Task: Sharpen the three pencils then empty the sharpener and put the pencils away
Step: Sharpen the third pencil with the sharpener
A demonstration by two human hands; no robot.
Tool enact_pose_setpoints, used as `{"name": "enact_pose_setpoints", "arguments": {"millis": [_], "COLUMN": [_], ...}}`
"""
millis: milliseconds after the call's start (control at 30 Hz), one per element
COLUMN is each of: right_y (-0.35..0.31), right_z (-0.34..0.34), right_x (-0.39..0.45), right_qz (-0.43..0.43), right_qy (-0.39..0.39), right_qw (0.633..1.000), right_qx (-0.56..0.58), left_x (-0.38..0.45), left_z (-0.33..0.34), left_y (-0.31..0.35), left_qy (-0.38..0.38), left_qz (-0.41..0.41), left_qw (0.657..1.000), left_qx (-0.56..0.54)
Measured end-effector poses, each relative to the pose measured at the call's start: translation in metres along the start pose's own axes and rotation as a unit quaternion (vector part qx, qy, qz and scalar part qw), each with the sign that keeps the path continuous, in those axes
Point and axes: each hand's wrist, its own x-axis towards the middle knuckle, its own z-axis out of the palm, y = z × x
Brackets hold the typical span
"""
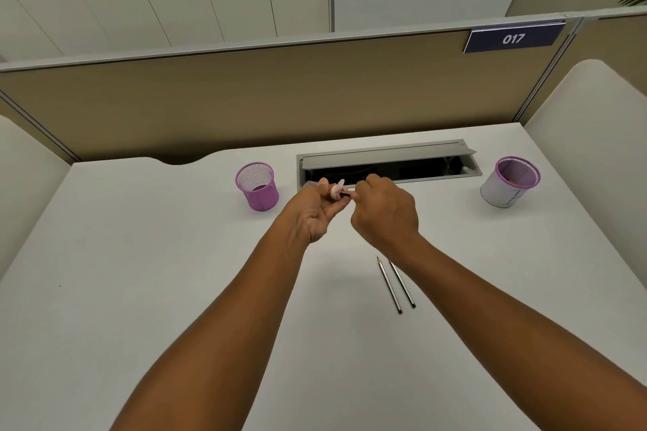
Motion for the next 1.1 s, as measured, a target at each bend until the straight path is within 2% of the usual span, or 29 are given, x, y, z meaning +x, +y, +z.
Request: {"name": "enact_pose_setpoints", "arguments": {"millis": [33, 67, 133, 167, 233, 267, 300, 367, 400, 467, 500, 567, 633, 700, 767, 833, 900, 933, 967, 1000, 1033, 1067, 1100], "right_y": [-0.003, -0.006, -0.009, -0.009, -0.003, -0.001, 0.002, 0.004, 0.003, 0.002, 0.002, 0.005, 0.008, 0.011, 0.01, 0.008, 0.004, 0.002, 0.0, -0.001, 0.0, 0.002, 0.003], "right_z": [-0.001, -0.004, -0.014, -0.019, -0.026, -0.029, -0.031, -0.031, -0.032, -0.03, -0.029, -0.022, -0.012, 0.0, 0.007, 0.008, 0.007, 0.004, 0.0, -0.006, -0.011, -0.016, -0.018], "right_x": [-0.001, 0.001, 0.011, 0.019, 0.033, 0.035, 0.036, 0.033, 0.03, 0.024, 0.02, 0.013, 0.004, -0.006, -0.013, -0.014, -0.011, -0.006, 0.0, 0.007, 0.014, 0.02, 0.022], "right_qz": [0.005, 0.029, 0.154, 0.235, 0.368, 0.403, 0.42, 0.433, 0.429, 0.392, 0.356, 0.242, 0.116, 0.011, -0.041, -0.043, 0.021, 0.091, 0.177, 0.266, 0.344, 0.395, 0.408], "right_qy": [0.008, -0.02, -0.123, -0.179, -0.264, -0.296, -0.316, -0.331, -0.332, -0.323, -0.313, -0.267, -0.174, -0.062, 0.025, 0.055, 0.015, -0.038, -0.108, -0.187, -0.244, -0.279, -0.295], "right_qw": [1.0, 0.999, 0.979, 0.947, 0.841, 0.794, 0.763, 0.732, 0.73, 0.759, 0.791, 0.882, 0.965, 0.998, 0.999, 0.997, 0.999, 0.993, 0.972, 0.926, 0.859, 0.8, 0.779], "right_qx": [-0.008, 0.0, 0.056, 0.125, 0.296, 0.346, 0.375, 0.41, 0.416, 0.408, 0.388, 0.304, 0.161, 0.027, -0.018, 0.011, 0.044, 0.063, 0.112, 0.192, 0.289, 0.355, 0.374], "left_x": [-0.001, -0.001, -0.001, -0.002, -0.001, -0.002, -0.002, 0.001, 0.001, 0.003, 0.003, 0.004, 0.004, 0.005, 0.003, 0.001, 0.0, -0.001, -0.001, -0.001, -0.001, -0.001, -0.001], "left_z": [0.001, 0.001, 0.001, 0.0, -0.003, -0.004, -0.005, -0.005, -0.005, -0.005, -0.006, -0.007, -0.007, -0.006, -0.006, -0.005, -0.004, -0.004, -0.004, -0.003, -0.003, -0.004, -0.003], "left_y": [0.0, -0.001, -0.002, -0.002, -0.002, -0.002, -0.002, -0.002, -0.003, -0.003, -0.003, -0.003, -0.004, -0.004, -0.006, -0.007, -0.006, -0.005, -0.004, -0.003, -0.003, -0.003, -0.003], "left_qy": [-0.004, -0.008, -0.02, -0.029, -0.041, -0.043, -0.043, -0.039, -0.035, -0.024, -0.019, -0.01, -0.005, -0.002, -0.002, -0.003, -0.008, -0.013, -0.016, -0.017, -0.014, -0.011, -0.007], "left_qz": [0.0, 0.0, 0.0, -0.002, -0.004, -0.004, -0.003, 0.001, 0.001, 0.001, 0.002, 0.003, 0.007, 0.003, -0.001, -0.007, -0.011, -0.011, -0.01, -0.011, -0.011, -0.012, -0.011], "left_qw": [1.0, 1.0, 1.0, 1.0, 0.999, 0.999, 0.999, 0.999, 0.999, 0.999, 0.999, 1.0, 1.0, 1.0, 1.0, 1.0, 1.0, 1.0, 1.0, 1.0, 1.0, 1.0, 0.999], "left_qx": [-0.003, -0.004, -0.002, -0.001, 0.007, 0.014, 0.021, 0.026, 0.027, 0.033, 0.033, 0.028, 0.016, 0.004, -0.003, -0.007, -0.009, -0.005, 0.004, 0.015, 0.021, 0.027, 0.033]}}
